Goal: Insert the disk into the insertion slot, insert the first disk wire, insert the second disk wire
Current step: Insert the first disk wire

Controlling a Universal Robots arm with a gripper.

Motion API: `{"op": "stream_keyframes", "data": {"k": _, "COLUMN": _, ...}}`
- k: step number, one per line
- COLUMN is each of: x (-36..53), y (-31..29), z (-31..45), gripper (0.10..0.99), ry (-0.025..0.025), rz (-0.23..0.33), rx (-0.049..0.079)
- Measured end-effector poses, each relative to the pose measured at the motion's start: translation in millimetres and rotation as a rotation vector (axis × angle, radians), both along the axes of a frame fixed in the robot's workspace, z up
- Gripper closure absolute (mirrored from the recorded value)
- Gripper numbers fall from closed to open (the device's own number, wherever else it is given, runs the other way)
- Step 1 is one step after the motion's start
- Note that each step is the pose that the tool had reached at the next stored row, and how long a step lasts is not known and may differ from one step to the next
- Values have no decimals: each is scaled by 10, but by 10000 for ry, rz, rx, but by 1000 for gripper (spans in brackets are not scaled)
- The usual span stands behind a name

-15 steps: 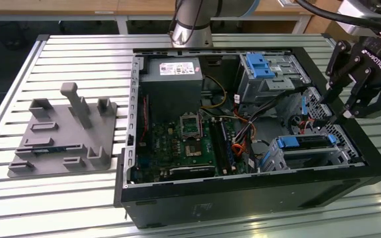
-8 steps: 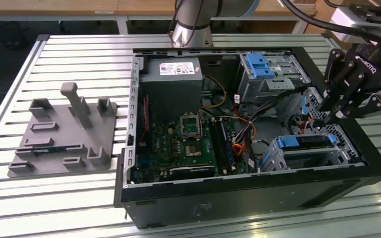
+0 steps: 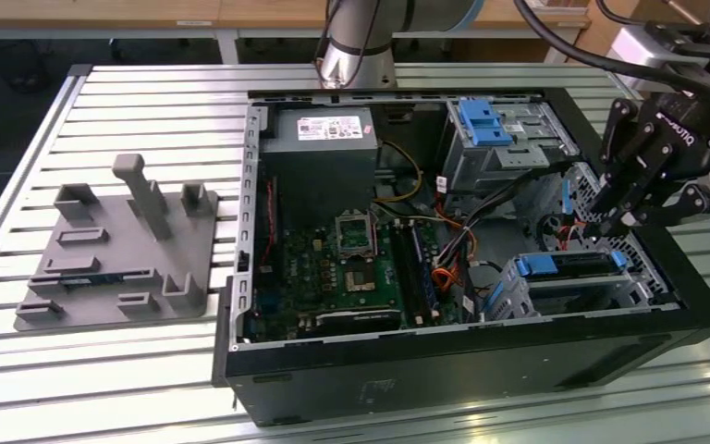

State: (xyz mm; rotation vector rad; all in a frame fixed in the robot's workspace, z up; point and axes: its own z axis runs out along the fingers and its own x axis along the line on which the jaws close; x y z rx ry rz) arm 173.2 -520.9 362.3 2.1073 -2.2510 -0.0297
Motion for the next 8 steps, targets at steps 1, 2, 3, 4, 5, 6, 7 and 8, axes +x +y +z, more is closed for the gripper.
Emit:
{"op": "stream_keyframes", "data": {"k": 1, "x": 1, "y": 2, "z": -4, "gripper": 733, "ry": 0, "rz": 1, "rx": 0}}
{"op": "stream_keyframes", "data": {"k": 2, "x": 1, "y": 3, "z": -9, "gripper": 733, "ry": 0, "rz": 1, "rx": -4}}
{"op": "stream_keyframes", "data": {"k": 3, "x": 2, "y": 4, "z": -17, "gripper": 733, "ry": 0, "rz": 1, "rx": -8}}
{"op": "stream_keyframes", "data": {"k": 4, "x": 2, "y": 5, "z": -23, "gripper": 733, "ry": 0, "rz": 1, "rx": -11}}
{"op": "stream_keyframes", "data": {"k": 5, "x": 2, "y": 5, "z": -28, "gripper": 733, "ry": 0, "rz": 1, "rx": -11}}
{"op": "stream_keyframes", "data": {"k": 6, "x": 2, "y": 6, "z": -31, "gripper": 733, "ry": 0, "rz": 0, "rx": -14}}
{"op": "stream_keyframes", "data": {"k": 7, "x": 2, "y": 6, "z": -36, "gripper": 733, "ry": 0, "rz": 1, "rx": -13}}
{"op": "stream_keyframes", "data": {"k": 8, "x": 2, "y": 7, "z": -41, "gripper": 733, "ry": 0, "rz": 1, "rx": -15}}
